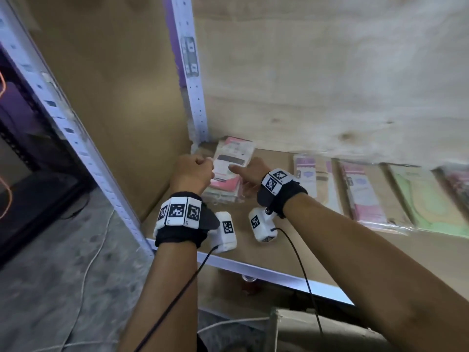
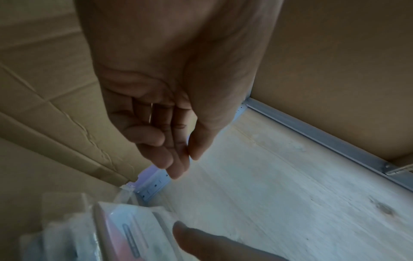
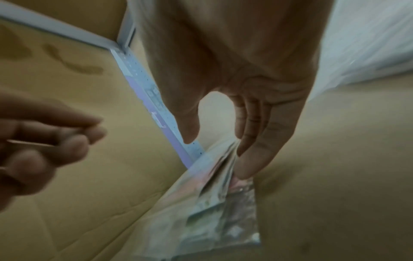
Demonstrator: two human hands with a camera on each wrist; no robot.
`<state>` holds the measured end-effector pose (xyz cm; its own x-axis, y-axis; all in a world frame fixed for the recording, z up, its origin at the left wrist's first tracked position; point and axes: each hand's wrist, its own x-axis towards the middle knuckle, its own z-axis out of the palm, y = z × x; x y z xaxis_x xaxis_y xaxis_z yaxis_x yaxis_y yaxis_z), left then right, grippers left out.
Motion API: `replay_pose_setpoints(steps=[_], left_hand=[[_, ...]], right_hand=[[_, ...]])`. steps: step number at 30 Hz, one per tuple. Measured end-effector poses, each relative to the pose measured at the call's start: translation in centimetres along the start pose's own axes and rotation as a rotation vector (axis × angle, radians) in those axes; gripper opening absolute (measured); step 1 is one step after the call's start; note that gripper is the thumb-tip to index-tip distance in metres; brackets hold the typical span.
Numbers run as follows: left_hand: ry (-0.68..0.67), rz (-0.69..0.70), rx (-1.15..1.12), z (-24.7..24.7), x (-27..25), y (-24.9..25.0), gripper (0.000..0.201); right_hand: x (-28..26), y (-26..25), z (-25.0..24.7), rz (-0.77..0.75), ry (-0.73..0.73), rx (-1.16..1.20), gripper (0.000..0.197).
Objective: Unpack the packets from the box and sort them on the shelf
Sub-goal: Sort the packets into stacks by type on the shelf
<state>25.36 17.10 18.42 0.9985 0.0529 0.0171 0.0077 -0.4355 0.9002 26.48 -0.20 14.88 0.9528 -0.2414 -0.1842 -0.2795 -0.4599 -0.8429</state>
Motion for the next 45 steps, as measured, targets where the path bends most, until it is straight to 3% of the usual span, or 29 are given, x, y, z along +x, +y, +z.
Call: replay_pose_setpoints(steps=[2,5,11,14,16,17,19,20,23,27,30,32,37,40,42,45], left_hand=[[-0.005,-0.007,0.024,-0.5,0.0,-0.2,0.035],[-0.011,-0.003,0.042,-0.8,0.0,-0.4,0.037],[-0.016,-0.013,0.030,-0.4,-0.1,0.0,0.030],[-0.060,-0.011,0.070,0.1,-0.2,0.3,0.022],[-0.090,-0.005,0.137,0.4,-0.5,0.6,0.015],[-0.096,0.008,0.188,0.5,-0.5,0.7,0.025],[-0.118,0.070,0.312,0.7,-0.8,1.2,0.045],[-0.135,0.117,0.366,1.0,-1.1,1.5,0.052],[-0.132,0.225,0.399,1.9,-2.2,2.8,0.063],[-0.034,0.453,0.369,4.3,-4.9,5.5,0.033],[0.010,0.606,0.330,6.5,-6.8,6.9,0.020],[-0.076,0.661,0.253,7.8,-7.8,7.6,0.017],[-0.329,0.637,0.051,11.4,-11.1,8.9,0.012],[-0.422,0.667,-0.037,13.8,-13.1,9.3,0.020],[-0.512,0.587,-0.091,15.6,-14.0,9.6,0.017],[-0.633,0.423,-0.213,18.4,-14.9,9.4,0.004]], right_hand=[[1.3,0.0,0.8,0.003,0.028,-0.055,0.070],[2.5,0.7,1.3,0.005,0.060,-0.002,0.083],[1.1,1.4,-0.4,-0.018,-0.001,-0.027,0.033],[-0.4,1.0,-2.3,-0.022,0.007,-0.077,0.020],[-1.7,0.7,-3.8,-0.028,0.022,0.026,0.018],[-2.5,0.5,-4.6,-0.047,0.033,0.103,0.020],[-4.2,0.2,-6.2,-0.076,0.025,0.305,0.045],[-5.3,0.1,-7.1,-0.082,0.006,0.405,0.046],[-8.3,-0.2,-10.1,-0.102,-0.094,0.617,0.026],[-12.1,0.7,-14.8,-0.141,-0.187,0.759,0.019],[-14.1,2.0,-17.8,-0.146,-0.166,0.802,0.030],[-15.4,3.1,-19.8,-0.160,-0.118,0.852,0.032],[-18.2,7.4,-23.5,-0.191,0.043,0.832,0.009],[-19.5,10.4,-24.3,-0.210,0.167,0.625,0.025],[-20.1,12.3,-24.6,-0.188,0.243,0.487,0.039],[-20.7,14.7,-25.1,-0.109,0.236,0.383,0.014]])
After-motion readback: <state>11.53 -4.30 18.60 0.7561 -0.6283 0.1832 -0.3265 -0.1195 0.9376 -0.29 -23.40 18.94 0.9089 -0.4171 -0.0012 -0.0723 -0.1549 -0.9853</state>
